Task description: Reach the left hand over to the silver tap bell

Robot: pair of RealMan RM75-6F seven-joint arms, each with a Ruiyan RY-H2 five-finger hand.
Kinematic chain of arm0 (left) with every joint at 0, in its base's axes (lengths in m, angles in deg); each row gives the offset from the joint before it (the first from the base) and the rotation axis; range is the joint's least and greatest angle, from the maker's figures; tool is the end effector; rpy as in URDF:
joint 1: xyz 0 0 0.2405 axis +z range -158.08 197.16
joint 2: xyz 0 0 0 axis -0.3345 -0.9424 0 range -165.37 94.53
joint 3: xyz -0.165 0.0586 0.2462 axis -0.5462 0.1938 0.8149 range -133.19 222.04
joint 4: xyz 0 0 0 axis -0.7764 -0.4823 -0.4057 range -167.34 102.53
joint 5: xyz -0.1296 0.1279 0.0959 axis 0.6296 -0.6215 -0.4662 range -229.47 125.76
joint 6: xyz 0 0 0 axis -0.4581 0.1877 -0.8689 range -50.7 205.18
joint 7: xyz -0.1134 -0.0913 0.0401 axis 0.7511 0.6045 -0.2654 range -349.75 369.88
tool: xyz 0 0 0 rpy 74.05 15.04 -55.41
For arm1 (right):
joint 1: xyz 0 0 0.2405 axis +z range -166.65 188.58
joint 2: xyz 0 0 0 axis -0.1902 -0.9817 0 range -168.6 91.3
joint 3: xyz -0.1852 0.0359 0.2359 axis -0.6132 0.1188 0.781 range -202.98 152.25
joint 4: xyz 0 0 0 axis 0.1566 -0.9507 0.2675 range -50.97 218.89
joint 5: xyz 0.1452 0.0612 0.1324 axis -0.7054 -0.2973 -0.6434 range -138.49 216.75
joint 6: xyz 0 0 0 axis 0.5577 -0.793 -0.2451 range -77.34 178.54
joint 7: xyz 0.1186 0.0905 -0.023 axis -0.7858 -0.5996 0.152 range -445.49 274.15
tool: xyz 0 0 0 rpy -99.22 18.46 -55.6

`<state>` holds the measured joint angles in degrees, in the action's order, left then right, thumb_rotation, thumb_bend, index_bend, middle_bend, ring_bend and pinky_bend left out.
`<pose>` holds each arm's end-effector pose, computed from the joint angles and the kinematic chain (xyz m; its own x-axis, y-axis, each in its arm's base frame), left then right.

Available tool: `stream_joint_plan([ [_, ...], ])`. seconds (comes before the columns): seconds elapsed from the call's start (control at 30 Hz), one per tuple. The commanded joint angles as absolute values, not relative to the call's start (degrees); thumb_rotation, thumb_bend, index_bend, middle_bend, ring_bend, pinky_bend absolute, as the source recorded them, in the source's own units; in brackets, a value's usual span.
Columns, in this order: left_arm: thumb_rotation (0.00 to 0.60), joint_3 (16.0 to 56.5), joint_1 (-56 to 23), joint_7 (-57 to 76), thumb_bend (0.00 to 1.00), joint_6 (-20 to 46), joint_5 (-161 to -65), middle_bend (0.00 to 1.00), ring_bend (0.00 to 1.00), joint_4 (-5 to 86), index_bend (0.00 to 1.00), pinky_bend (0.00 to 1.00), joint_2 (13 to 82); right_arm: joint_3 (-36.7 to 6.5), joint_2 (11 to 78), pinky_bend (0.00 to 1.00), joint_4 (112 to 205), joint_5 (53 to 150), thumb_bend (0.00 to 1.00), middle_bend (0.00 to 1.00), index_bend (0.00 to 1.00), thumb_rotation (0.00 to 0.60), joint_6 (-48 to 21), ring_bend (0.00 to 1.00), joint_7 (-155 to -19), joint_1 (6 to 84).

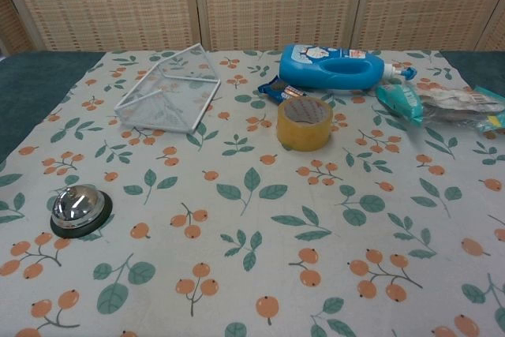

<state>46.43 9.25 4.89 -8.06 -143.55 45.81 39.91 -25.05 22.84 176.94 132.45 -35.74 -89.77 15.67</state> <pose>-0.3550 0.2096 0.1147 0.5359 0.0167 0.8441 0.8292 -0.1983 -0.5225 -0.3364 -0.1797 0.1873 0.3719 -0.0319 0.9277 -0.9218 -0.1301 0.3651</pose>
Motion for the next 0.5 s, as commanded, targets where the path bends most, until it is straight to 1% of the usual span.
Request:
stream_joint_plan([
  [0.03,0.600,46.4,9.2,4.7,1.00,-8.0,-143.9,0.10,0.04,46.0,0.09,0.13,40.0,-25.2,22.7,0.01,176.8,132.5,0.15,0.00,0.03,0.600,-35.6,0.00,-90.0,15.7],
  [0.17,0.600,46.6,9.0,3.6,1.00,-7.9,-144.8,0.09,0.04,45.8,0.07,0.13,40.4,-25.2,22.3,0.01,177.0,132.8,0.15,0.00,0.03,0.600,-36.1,0.00,-90.8,15.5],
  [0.27,0.600,46.8,8.8,3.7,1.00,-7.7,-145.5,0.03,0.02,45.2,0.01,0.12,41.1,-25.1,22.4,0.01,176.9,133.0,0.15,0.00,0.03,0.600,-36.8,0.00,-91.1,15.3],
  [0.3,0.600,46.9,8.8,4.2,1.00,-7.8,-145.7,0.01,0.00,45.0,0.00,0.11,41.5,-25.1,22.4,0.01,176.9,132.9,0.15,0.00,0.03,0.600,-36.7,0.00,-91.0,15.3],
  [0.4,0.600,46.9,8.6,5.3,1.00,-8.8,-147.3,0.00,0.00,43.5,0.00,0.06,42.8,-25.3,22.1,0.01,177.0,133.0,0.15,0.00,0.03,0.600,-36.2,0.00,-91.5,15.5],
  [0.5,0.600,46.5,8.0,5.9,1.00,-9.4,-148.4,0.00,0.00,41.7,0.00,0.04,44.5,-25.4,21.6,0.01,177.2,133.2,0.15,0.00,0.03,0.600,-35.8,0.00,-92.1,15.7],
])
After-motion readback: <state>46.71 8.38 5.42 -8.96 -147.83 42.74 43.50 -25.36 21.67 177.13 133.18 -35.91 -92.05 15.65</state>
